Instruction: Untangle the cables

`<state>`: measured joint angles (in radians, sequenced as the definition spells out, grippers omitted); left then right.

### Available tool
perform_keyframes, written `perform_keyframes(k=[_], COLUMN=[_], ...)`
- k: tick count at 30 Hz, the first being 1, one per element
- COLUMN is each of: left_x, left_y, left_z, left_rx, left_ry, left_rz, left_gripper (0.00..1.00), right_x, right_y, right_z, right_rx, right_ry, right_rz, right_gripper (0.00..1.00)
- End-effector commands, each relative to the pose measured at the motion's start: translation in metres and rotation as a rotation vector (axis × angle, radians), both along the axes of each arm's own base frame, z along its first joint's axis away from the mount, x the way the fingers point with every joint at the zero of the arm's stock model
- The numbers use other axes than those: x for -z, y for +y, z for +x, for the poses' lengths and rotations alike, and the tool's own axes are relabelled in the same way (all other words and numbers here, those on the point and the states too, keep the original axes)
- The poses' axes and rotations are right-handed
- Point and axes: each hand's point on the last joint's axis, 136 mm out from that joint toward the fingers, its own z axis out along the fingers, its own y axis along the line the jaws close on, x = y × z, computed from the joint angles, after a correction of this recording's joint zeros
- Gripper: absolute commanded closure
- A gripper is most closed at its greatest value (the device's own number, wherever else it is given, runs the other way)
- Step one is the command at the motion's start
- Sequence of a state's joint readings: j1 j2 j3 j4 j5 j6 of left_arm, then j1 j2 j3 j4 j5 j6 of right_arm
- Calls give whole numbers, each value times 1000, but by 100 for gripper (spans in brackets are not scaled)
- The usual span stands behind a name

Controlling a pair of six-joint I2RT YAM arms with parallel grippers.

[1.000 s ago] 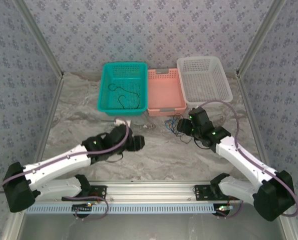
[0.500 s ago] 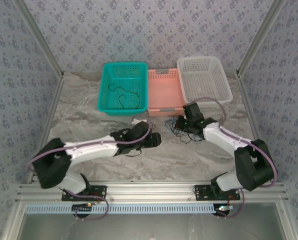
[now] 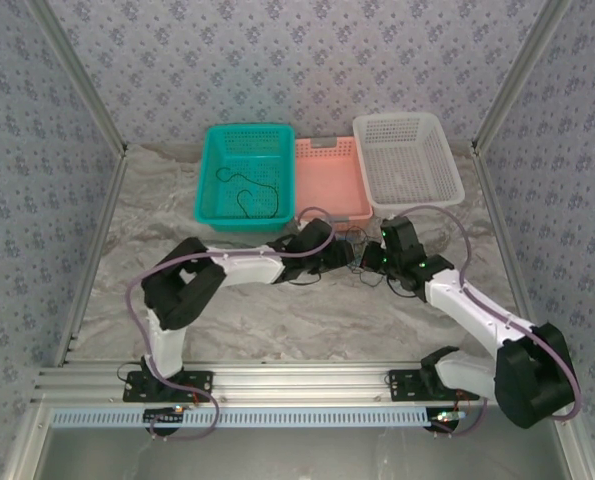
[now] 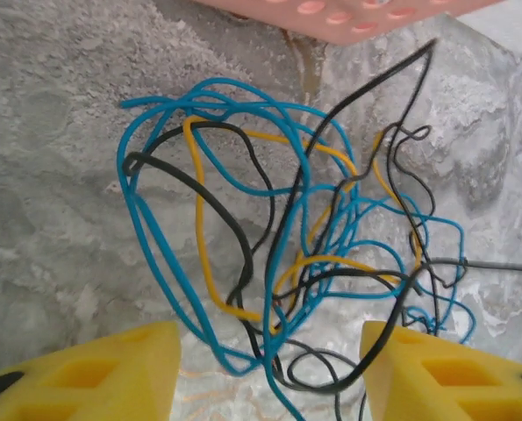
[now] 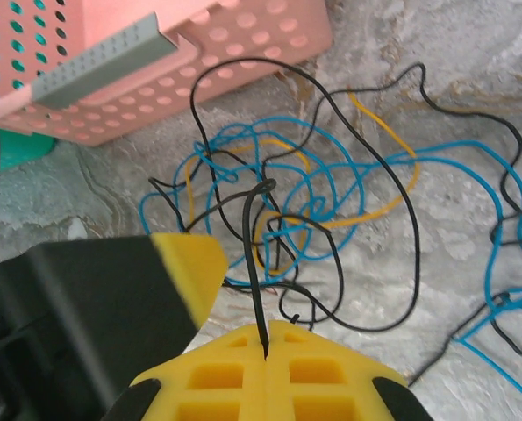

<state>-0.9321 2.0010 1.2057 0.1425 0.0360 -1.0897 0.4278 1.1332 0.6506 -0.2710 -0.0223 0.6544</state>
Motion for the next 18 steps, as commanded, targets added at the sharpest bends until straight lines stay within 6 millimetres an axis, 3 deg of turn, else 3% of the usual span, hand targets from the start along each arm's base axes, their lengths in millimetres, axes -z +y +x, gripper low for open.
perform_keyframes(k=[1,5,8,12,14,18], left_x=[9,10,7,5,2,-1], left_y=[2,5,10,19,22,53], left_z=[4,6,5,2,-1,-9], left_rx=[-46,-46,-46,-50,-48,-114], left_ry=[5,-17,-27,-38,-44,-62], left_rz=[13,2,13,26,21,101], left_gripper=[54,80,85,87,97,100], right_x=[-7,-25,-41,-60,-65,-79], right_y=[-15,-48,-68,-78,-81,-84], right_z=[-11,-22,-29,-32,-33,-35], right_rx=[22,127,179,199,195,199], right_ry=[-4,-23,-43,-64,-69,-96], right_rz=[-46,-117,-136,-126,-134,-126], right_gripper=[100,100,100,100,100,100])
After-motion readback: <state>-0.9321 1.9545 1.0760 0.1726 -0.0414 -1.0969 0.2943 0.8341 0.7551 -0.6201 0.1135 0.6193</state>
